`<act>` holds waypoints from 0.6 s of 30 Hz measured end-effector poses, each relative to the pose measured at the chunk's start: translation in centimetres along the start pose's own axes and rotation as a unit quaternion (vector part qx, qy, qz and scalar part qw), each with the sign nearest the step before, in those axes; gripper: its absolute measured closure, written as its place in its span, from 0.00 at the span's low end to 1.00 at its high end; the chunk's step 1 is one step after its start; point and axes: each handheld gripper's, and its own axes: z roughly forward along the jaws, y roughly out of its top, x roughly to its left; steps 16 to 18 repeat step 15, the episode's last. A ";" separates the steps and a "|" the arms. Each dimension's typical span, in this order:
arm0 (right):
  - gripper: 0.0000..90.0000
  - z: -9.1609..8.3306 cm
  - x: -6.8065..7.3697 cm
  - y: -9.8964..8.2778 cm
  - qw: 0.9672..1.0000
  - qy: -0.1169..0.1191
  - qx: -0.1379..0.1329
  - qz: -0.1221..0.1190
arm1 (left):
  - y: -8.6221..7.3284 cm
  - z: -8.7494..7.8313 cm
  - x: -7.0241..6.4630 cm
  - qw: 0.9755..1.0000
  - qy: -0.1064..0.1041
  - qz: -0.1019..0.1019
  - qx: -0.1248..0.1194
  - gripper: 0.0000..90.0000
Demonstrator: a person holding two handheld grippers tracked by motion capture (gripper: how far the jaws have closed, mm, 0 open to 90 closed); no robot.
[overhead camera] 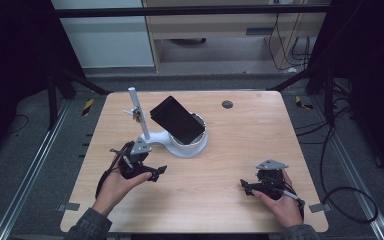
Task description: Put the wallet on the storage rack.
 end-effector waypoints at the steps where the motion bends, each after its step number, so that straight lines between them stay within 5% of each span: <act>1: 0.06 0.1 0.0 0.0 1.000 0.001 0.001 0.000 | -0.7 0.3 0.1 1.000 0.007 -0.003 0.002 0.08; 9: 0.05 0.4 -0.1 -0.2 1.000 0.001 0.009 0.002 | -5.7 1.4 1.4 0.997 0.053 -0.051 0.008 0.08; 12: 0.03 0.6 0.1 -0.2 1.000 -0.002 0.007 0.000 | -7.2 1.9 2.0 0.996 0.052 -0.072 0.018 0.09; 18: 0.02 0.7 0.2 -0.2 1.000 -0.002 0.006 -0.002 | -8.0 2.3 2.2 0.995 0.056 -0.074 0.037 0.09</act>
